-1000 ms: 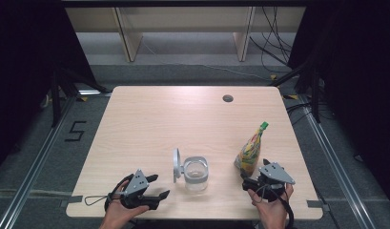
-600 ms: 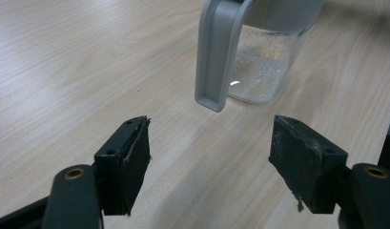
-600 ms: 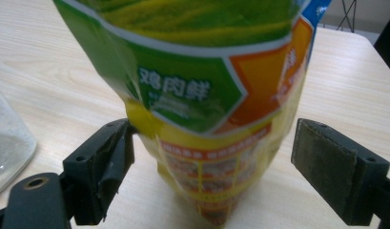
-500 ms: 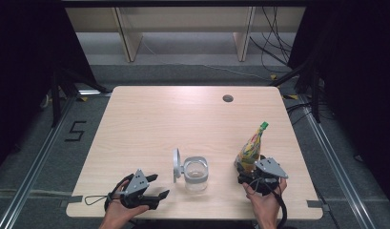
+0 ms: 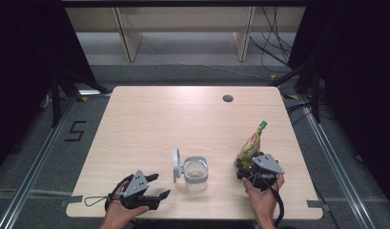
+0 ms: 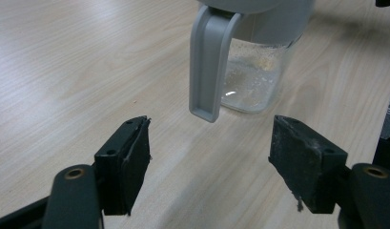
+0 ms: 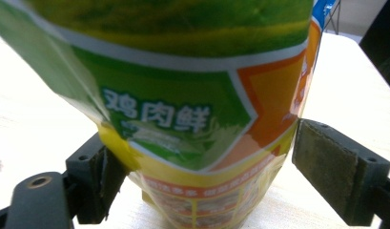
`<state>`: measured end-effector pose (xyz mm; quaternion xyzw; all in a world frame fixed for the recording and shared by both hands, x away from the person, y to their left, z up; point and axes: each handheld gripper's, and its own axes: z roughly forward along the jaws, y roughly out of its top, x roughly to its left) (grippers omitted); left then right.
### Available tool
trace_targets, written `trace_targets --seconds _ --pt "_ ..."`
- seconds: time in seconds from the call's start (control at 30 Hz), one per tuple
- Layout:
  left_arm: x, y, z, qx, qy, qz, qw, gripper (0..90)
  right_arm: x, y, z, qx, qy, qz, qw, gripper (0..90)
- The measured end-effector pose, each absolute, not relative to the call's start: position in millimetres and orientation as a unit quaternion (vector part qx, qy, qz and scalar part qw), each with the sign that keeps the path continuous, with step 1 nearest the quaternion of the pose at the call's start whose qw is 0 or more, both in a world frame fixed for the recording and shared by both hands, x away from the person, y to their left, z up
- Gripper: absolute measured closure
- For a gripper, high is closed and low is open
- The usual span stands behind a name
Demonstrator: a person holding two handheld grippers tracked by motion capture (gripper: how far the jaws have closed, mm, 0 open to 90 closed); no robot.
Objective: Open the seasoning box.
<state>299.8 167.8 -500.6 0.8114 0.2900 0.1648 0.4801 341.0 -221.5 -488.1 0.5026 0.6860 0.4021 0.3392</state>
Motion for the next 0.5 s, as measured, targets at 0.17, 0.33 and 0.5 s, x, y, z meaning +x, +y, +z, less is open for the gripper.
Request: trace_targets --seconds 0.17,0.33,0.5 --pt "299 169 -499 0.803 0.301 0.163 0.487 29.6 342 -235 -486 0.487 0.703 0.420 0.304 22.2" --pt "299 169 -499 0.803 0.296 0.165 0.490 30.1 348 -257 -482 0.420 0.747 0.430 0.284 24.3" --pt "298 168 -498 0.806 0.288 0.169 0.488 30.7 355 -272 -481 0.343 0.783 0.433 0.287 26.0"
